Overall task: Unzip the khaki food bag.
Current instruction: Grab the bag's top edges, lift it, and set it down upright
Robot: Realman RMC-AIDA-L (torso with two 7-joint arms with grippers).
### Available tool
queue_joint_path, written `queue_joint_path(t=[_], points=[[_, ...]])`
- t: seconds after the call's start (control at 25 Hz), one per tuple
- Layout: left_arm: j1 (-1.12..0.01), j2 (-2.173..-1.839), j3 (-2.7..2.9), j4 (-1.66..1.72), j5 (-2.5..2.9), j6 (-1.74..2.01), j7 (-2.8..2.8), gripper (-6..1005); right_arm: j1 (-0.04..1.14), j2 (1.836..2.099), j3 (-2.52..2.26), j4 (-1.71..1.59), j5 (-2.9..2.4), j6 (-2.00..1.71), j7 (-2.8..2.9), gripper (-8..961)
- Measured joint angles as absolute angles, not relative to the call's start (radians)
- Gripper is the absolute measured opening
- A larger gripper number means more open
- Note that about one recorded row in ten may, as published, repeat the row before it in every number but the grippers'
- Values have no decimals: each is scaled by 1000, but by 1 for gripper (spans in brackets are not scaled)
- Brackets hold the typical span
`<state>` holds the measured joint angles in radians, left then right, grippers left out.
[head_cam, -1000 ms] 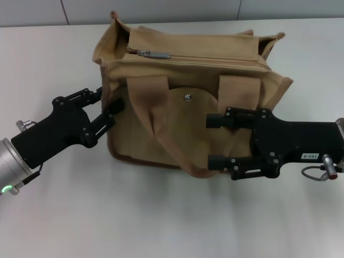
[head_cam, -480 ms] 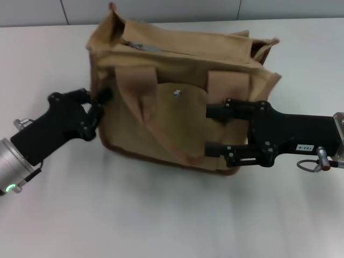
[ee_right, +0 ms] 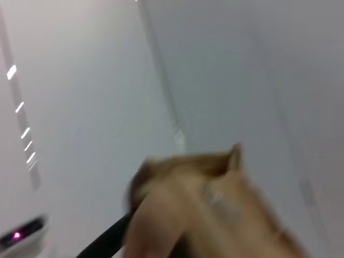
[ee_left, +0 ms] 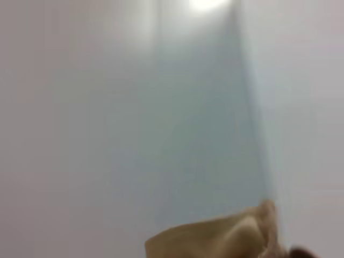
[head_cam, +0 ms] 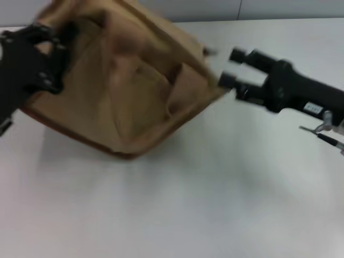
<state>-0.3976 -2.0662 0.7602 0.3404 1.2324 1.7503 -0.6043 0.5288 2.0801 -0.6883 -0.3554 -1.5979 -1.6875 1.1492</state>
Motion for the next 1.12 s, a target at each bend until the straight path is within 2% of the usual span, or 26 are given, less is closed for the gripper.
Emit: queue_joint_path(t=[0.12, 0.36, 0.72, 1.12], points=[[-442, -2067, 896, 345, 1300, 1778, -553, 52, 479, 2080, -688, -275, -1421, -1684, 1055, 839], [-514, -2079, 1095, 278, 1343, 1568, -491, 53, 441, 2083, -689, -187, -1330, -1683, 888, 838], [-514, -2080, 1096, 246, 1290, 1586, -473, 55, 395, 2089, -688, -61, -1321, -1633, 448, 839], [-525, -2080, 1108, 245, 1289, 1593, -477, 57, 459, 2092, -636, 78, -1319, -1583, 107, 838]])
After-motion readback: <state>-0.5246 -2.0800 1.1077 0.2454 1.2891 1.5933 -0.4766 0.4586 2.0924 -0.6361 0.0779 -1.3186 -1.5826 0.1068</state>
